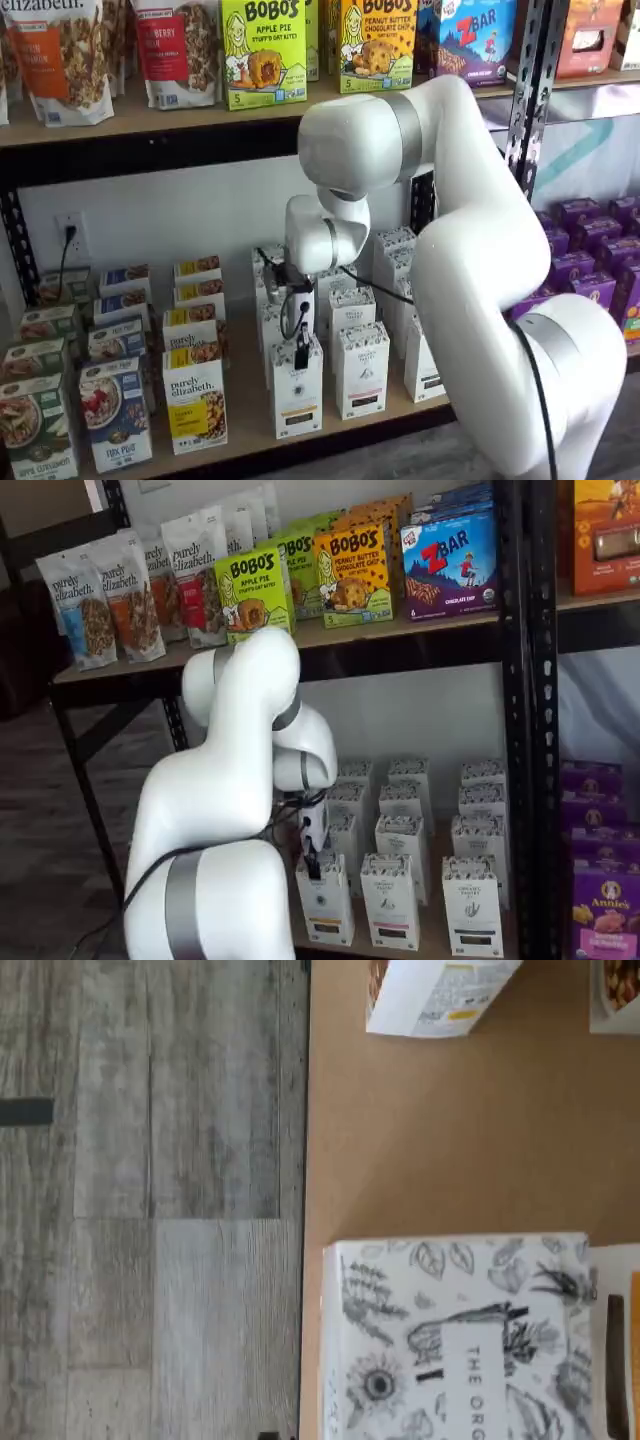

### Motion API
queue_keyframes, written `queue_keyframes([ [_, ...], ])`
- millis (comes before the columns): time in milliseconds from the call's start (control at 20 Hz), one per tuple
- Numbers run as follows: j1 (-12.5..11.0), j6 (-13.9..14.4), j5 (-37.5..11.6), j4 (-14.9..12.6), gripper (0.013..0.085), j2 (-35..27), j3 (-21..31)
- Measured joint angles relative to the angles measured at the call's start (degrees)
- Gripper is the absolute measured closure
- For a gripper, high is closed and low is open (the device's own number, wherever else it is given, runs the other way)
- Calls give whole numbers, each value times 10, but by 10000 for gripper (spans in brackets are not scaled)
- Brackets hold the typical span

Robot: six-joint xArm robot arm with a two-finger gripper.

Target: Pick up the white box with a yellow strip in the middle, on the bottom shelf, the fourth box from the left

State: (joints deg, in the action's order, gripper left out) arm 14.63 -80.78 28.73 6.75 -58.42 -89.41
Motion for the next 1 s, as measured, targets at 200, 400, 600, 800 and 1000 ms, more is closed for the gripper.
queue_keyframes([
  [200, -6, -1, 3, -6, 130, -8, -8],
  [400, -8, 3, 12, -12, 130, -17, -17],
  [600, -6, 15, 6, -25, 130, -25, -22],
  [800, -5, 23, 1, -32, 130, -34, -28],
  [1000, -6, 18, -1, -29, 170, -38, -31],
])
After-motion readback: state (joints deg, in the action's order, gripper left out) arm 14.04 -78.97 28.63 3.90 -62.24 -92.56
